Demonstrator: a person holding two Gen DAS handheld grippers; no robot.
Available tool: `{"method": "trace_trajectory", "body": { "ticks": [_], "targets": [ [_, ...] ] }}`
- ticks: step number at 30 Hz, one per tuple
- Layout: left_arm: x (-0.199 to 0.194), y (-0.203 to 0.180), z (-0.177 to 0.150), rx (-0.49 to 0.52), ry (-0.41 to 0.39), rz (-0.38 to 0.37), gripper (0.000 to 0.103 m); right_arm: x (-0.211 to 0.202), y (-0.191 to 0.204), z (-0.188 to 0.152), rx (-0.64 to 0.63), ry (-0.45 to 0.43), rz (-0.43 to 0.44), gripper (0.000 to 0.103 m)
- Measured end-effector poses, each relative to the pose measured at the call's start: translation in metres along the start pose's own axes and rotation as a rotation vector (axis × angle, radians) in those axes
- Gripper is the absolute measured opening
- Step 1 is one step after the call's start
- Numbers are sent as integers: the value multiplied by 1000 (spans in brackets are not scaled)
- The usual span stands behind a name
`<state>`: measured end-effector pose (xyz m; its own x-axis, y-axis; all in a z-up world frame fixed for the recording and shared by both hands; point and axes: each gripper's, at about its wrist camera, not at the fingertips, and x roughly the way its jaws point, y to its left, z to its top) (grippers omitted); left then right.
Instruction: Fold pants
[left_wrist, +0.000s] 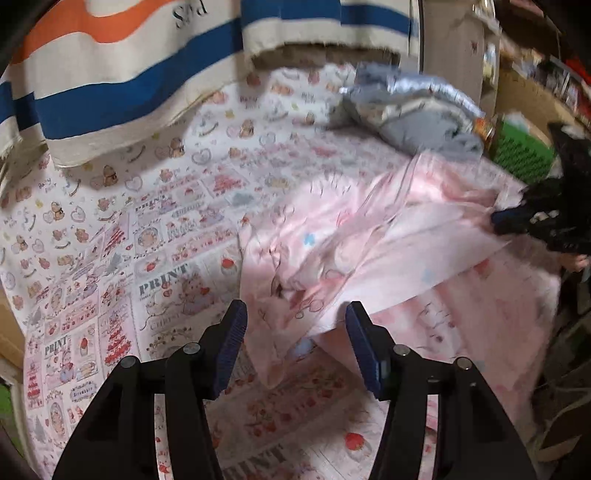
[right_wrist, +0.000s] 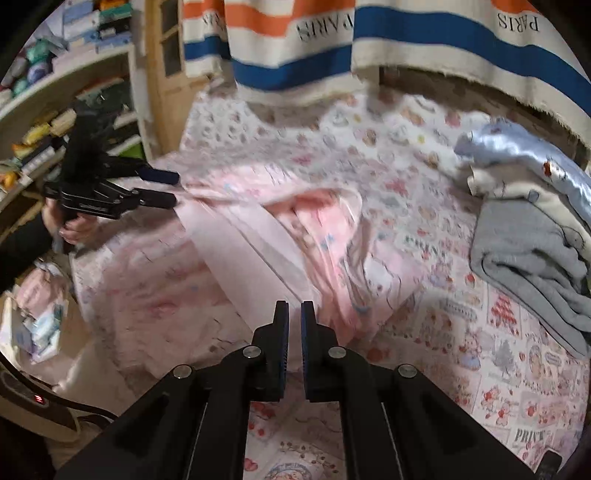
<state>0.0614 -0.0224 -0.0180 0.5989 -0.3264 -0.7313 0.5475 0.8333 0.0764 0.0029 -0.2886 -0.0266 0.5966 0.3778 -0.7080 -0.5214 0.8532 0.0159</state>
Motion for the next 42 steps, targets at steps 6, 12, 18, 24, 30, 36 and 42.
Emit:
{"method": "trace_trajectory", "body": {
  "ticks": [6, 12, 18, 24, 30, 36, 42],
  "targets": [
    [5, 7, -4, -60, 11, -15, 16, 4, -3, -8, 51, 30, -29, 15],
    [-14, 2, -8, -26, -31, 15, 9, -3, 7, -6, 52, 13, -144, 16],
    [-13, 12, -13, -80, -10, 40, 5, -1, 10, -10, 110, 28, -252, 16],
    [-19, 11, -16, -52, -42, 25, 16, -9, 6, -15, 146, 1, -263, 43],
    [-8, -11, -9, 33, -20, 102, 27, 5, 3, -15, 182, 55, -239, 39],
    [-3, 8, -9, -96, 2, 109, 5, -2, 6, -15, 186, -4, -246, 2],
    [-8, -1, -19, -50, 20, 130, 8, -1, 7, -16, 165, 45, -254, 3]
  ]
}}
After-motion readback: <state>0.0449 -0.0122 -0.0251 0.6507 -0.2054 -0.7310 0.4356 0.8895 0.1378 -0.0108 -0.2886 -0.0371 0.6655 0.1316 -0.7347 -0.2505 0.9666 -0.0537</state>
